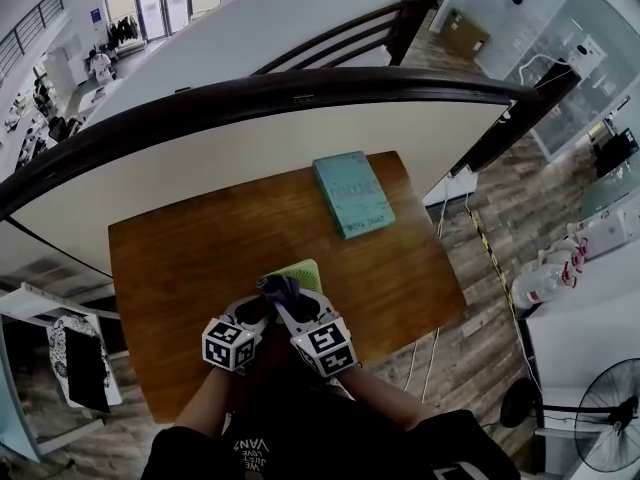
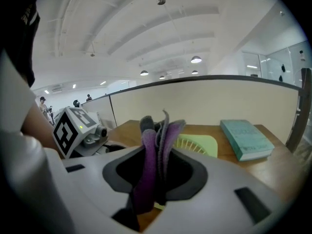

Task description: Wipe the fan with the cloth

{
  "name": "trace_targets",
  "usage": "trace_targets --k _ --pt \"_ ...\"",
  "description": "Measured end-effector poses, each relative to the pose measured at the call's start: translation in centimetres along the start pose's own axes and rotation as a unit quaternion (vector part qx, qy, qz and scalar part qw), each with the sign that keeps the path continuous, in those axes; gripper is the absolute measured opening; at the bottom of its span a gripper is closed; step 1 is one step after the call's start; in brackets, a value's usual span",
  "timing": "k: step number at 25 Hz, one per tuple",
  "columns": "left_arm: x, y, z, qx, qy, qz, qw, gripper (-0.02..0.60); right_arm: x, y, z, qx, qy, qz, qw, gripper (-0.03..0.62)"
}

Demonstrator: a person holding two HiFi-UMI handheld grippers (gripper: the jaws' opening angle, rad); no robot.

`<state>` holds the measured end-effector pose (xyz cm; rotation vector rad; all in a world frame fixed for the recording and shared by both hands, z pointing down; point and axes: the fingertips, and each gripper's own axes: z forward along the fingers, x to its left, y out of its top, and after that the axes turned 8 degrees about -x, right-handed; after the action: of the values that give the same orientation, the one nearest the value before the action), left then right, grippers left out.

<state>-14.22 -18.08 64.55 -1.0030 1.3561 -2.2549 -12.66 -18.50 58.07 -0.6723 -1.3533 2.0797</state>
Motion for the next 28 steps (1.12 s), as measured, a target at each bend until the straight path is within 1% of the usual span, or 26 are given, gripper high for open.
trace_targets --k 1,2,7,10,19,25,28 --pt "0.1 -0.3 0.2 0.005 -0.002 0.005 1.0 0.135 -0.1 -0.1 0.2 0.002 0.0 -0.001 1.0 0.111" --pt "0.3 -0.7 0.3 0.01 -0.004 0.009 0.9999 0.127 -0.2 -0.2 0.3 0.003 0.0 -0.001 1.0 0.11" --pt "0.5 -0.8 0.2 0.012 -0.006 0.006 0.9999 0.115 -0.6 -0.3 0.5 0.004 0.0 0.003 1.0 0.11" --pt "0.4 -0.1 0.4 0.009 -0.001 0.004 1.0 0.087 -1.7 -0.6 0.0 0.008 -0.009 0.01 1.0 0.111" --pt "0.5 -0.3 0.3 0.014 0.01 0.001 0.9999 0.084 -6.9 -1.9 -3.0 0.013 -0.059 0.031 0.998 0.11" --pt "0.5 -0.3 0.5 0.016 0.018 0.001 0.9997 0.084 -10.2 -2.2 -4.5 0.005 -0.095 0.051 0.994 0.11" --pt "0.6 -0.3 0.5 0.016 0.022 0.0 0.9996 0.086 -11.0 -2.3 -4.7 0.003 -0.101 0.062 0.993 0.11"
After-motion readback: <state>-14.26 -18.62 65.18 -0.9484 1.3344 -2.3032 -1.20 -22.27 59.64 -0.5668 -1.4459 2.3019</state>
